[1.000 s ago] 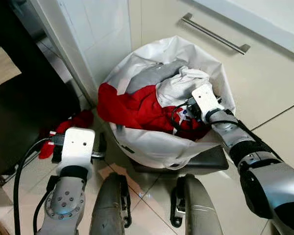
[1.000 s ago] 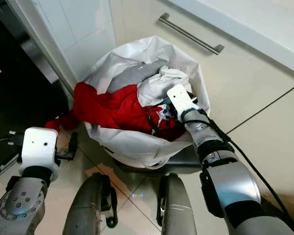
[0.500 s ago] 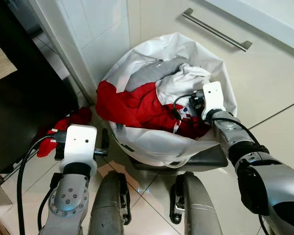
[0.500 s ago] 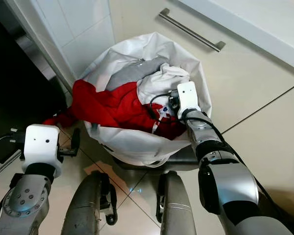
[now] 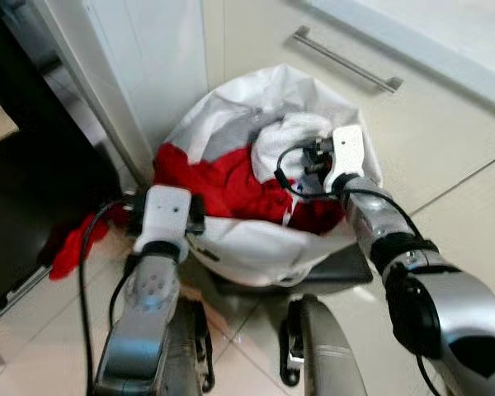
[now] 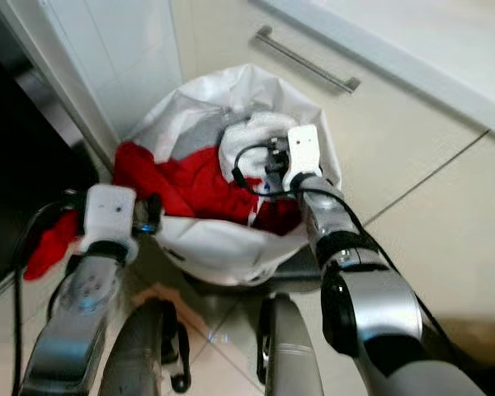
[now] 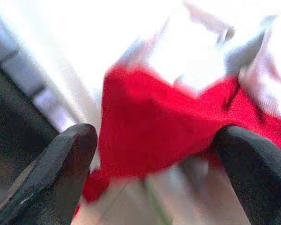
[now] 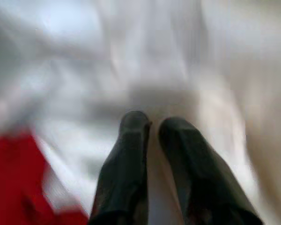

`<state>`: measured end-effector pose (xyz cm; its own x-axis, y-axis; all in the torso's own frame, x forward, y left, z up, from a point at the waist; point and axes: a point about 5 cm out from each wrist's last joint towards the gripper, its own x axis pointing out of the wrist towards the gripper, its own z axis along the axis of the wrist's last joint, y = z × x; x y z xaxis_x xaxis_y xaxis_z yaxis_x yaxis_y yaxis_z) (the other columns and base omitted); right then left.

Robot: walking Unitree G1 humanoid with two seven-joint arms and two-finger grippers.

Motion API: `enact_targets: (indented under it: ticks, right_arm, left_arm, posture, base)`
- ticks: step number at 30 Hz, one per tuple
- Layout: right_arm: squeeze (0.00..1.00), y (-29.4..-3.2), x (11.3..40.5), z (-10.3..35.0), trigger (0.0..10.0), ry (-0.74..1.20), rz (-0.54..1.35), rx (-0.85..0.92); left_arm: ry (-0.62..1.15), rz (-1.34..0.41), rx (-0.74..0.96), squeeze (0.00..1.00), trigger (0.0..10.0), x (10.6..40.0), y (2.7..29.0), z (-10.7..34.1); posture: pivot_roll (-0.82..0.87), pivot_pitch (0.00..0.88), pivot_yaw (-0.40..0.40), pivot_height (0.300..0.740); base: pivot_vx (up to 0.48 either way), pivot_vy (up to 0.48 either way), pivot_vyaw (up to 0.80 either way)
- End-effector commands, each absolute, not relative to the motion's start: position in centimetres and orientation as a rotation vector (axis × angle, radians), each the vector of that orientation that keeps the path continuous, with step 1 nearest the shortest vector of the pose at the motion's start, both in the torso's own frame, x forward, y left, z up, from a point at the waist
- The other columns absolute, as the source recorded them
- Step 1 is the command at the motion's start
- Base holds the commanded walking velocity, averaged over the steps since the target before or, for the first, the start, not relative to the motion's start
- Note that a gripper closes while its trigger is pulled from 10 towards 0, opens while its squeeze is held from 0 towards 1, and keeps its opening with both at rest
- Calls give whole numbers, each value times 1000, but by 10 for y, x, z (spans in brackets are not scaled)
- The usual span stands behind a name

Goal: Clothes washing

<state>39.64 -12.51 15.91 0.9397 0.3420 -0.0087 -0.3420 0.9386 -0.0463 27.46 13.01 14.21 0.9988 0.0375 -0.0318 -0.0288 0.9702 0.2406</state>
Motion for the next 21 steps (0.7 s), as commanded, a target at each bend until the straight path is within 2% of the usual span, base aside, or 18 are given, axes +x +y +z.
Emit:
enact_targets:
  ticks: [1,4,8,13,14,15,16,17,21]
  right_arm:
    - [0,-121,401,187,0,-112,407,-39]
    - [0,-122,398,199,0,-168,451,-44]
    - [0,-144,399,203,0,-158,369,14]
    - [0,-158,396,191,0,-130,289,-40]
    - [0,-161,395,185,6549,-104,269,-54]
    - [933,-165,393,171,10000,-51,227,-97]
    - [933,-165,393,171,10000,-51,227,-97]
    - [1000,-167,392,166,10000,-40,213,-113]
    - [1000,-174,389,159,10000,-11,173,-117]
  left_arm:
    - [19,47,231,0,10000,280,131,140]
    - [-9,39,218,0,10000,298,128,142]
    - [-26,30,222,0,10000,311,128,145]
    - [-19,12,244,0,10000,319,127,143]
    - [-14,4,239,0,10000,320,126,142]
    - [-1,-38,294,0,10000,323,119,137]
    - [-1,-38,294,0,10000,323,119,137]
    - [6,-57,296,0,10000,324,116,134]
    - [-6,-86,289,0,10000,325,114,133]
  posture:
    - [-68,0,-49,663]
    - [-80,0,-44,663]
    - [-88,0,-28,663]
    - [-105,0,-7,663]
    - [-109,0,0,663]
    - [-112,0,5,663]
    - [-112,0,5,663]
    - [-112,0,5,663]
    - [-121,0,36,663]
  base:
    - [0,0,0]
    - [0,0,0]
    - [0,0,0]
    - [0,0,0]
    - [0,0,0]
    - [0,0,0]
    - [0,0,0]
    - [0,0,0]
    - [0,0,0]
